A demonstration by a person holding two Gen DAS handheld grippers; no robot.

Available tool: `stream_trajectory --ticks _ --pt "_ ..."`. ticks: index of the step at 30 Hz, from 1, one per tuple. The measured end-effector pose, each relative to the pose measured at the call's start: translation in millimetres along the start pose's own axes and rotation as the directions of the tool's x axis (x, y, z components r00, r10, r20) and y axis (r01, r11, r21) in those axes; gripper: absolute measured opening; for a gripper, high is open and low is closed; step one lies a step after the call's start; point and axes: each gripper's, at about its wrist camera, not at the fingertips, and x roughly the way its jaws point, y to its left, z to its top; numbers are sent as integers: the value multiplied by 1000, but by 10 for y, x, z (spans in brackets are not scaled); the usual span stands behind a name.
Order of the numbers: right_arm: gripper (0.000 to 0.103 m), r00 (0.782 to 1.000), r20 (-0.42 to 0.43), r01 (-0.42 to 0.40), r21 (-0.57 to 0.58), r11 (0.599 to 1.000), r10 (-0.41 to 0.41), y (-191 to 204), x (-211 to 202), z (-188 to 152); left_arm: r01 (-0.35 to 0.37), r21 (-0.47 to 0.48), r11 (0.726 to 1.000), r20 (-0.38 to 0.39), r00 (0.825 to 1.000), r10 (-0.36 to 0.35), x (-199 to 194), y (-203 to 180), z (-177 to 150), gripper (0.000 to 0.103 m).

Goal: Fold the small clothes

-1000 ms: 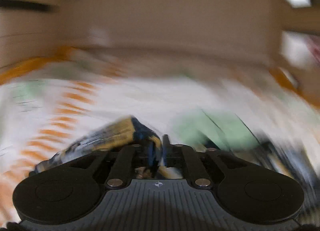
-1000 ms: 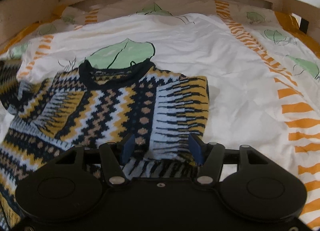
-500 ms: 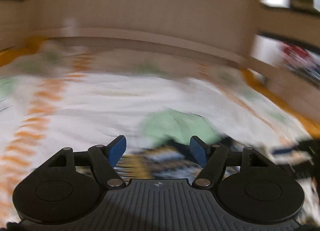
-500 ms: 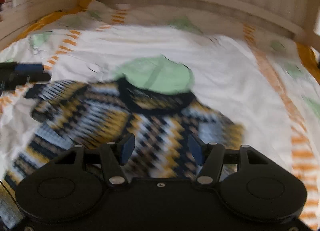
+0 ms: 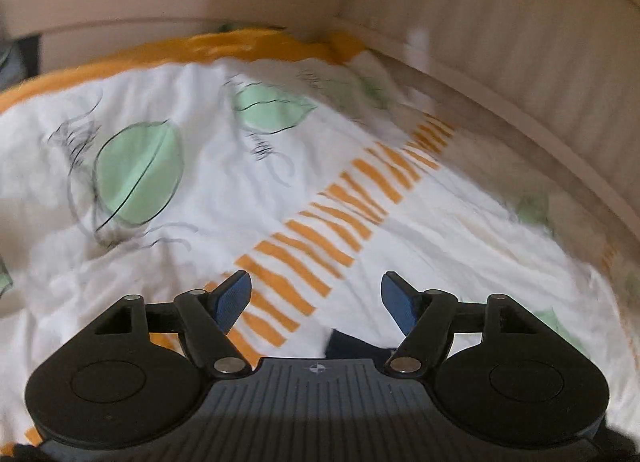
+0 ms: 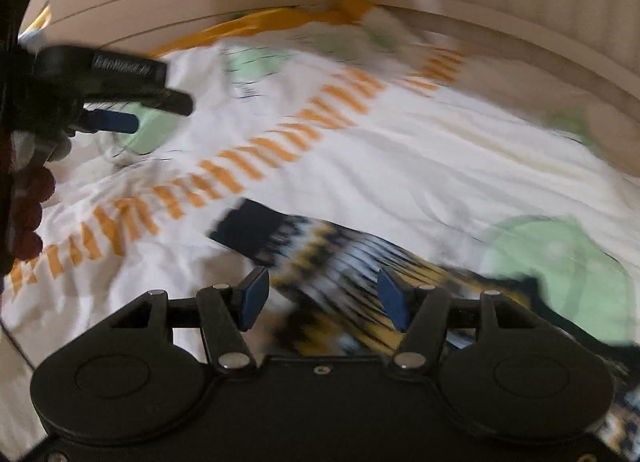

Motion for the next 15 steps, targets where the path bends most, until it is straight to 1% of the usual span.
stream_trajectory --ticks 3,6,12,13,15 --pt "65 1000 -19 -26 -41 999 25 242 333 90 -8 -38 999 5 1000 9 11 74 58 71" --pt "65 999 -42 -29 -72 997 26 404 629 137 -3 -50 999 8 1000 4 -6 108 65 71" --pt "64 995 -96 23 -145 989 -37 580 1074 79 10 -59 998 -3 1000 -10 41 115 47 71" --pt "63 993 -105 30 -155 987 -47 592 1109 57 11 -57 998 -2 1000 -11 39 108 44 71" --pt "58 993 -111 27 -157 987 -45 584 1152 19 12 -55 998 0 1000 -12 34 100 41 71"
